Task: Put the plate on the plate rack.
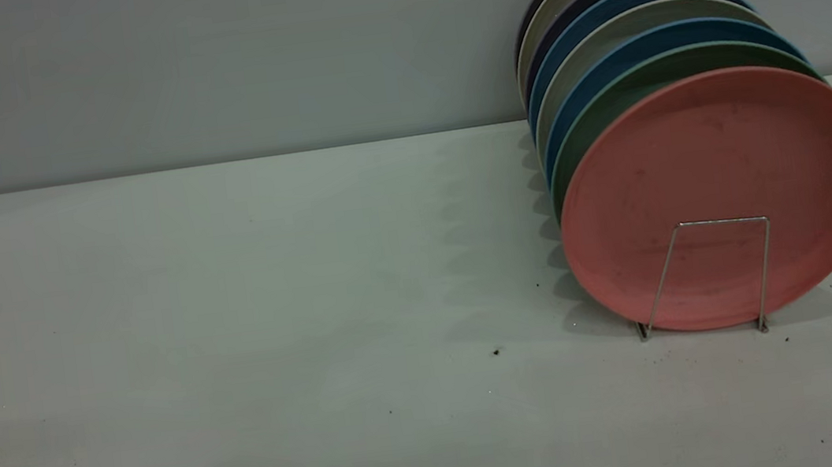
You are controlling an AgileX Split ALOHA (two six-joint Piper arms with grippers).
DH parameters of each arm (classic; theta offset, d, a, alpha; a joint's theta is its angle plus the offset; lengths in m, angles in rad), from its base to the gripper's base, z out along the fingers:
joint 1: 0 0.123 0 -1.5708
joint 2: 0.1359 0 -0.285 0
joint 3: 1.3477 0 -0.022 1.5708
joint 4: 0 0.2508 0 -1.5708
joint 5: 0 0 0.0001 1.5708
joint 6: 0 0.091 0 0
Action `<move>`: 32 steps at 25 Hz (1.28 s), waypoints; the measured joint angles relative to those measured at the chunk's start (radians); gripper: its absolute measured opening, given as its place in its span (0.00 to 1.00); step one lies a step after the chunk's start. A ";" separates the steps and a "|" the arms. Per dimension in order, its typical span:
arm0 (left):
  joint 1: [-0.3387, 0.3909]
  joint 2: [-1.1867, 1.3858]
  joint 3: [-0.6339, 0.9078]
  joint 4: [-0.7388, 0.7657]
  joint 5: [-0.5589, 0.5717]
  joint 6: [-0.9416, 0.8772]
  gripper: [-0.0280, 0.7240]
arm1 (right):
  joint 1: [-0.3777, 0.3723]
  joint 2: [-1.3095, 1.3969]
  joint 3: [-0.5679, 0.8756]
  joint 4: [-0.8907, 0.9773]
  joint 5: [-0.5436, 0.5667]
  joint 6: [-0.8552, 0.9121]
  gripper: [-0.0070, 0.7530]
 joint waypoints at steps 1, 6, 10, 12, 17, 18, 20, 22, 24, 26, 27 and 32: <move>0.000 0.000 0.000 0.000 0.000 0.000 0.51 | 0.000 0.000 0.000 0.000 0.000 0.000 0.58; 0.000 -0.013 0.000 0.000 0.000 0.000 0.51 | 0.000 0.000 0.000 0.000 0.000 0.003 0.58; 0.000 -0.092 0.000 0.000 0.002 0.000 0.51 | 0.000 -0.007 0.000 0.000 -0.001 0.003 0.58; 0.000 -0.140 0.000 0.000 0.004 0.000 0.51 | 0.000 -0.033 0.000 0.000 -0.002 0.003 0.58; 0.000 -0.187 0.000 0.000 0.012 0.000 0.51 | 0.000 -0.055 0.000 0.000 -0.001 0.003 0.58; 0.000 -0.189 0.000 0.000 0.013 0.000 0.51 | 0.000 -0.055 0.000 0.000 -0.001 0.003 0.58; 0.000 -0.189 0.000 0.000 0.014 0.000 0.51 | 0.000 -0.055 0.000 0.000 -0.001 0.003 0.58; 0.000 -0.189 0.000 0.000 0.014 0.000 0.51 | 0.000 -0.055 0.000 0.000 -0.001 0.003 0.58; 0.000 -0.189 0.000 0.000 0.014 0.000 0.51 | 0.000 -0.056 0.000 0.000 -0.001 0.003 0.58; 0.000 -0.189 0.000 0.000 0.014 0.000 0.51 | 0.000 -0.056 0.000 0.000 -0.001 0.003 0.58; 0.000 -0.189 0.000 0.000 0.014 0.000 0.51 | 0.000 -0.056 0.000 0.000 -0.001 0.003 0.58; 0.000 -0.189 0.000 0.000 0.014 0.000 0.51 | 0.000 -0.058 0.000 0.000 -0.001 0.003 0.58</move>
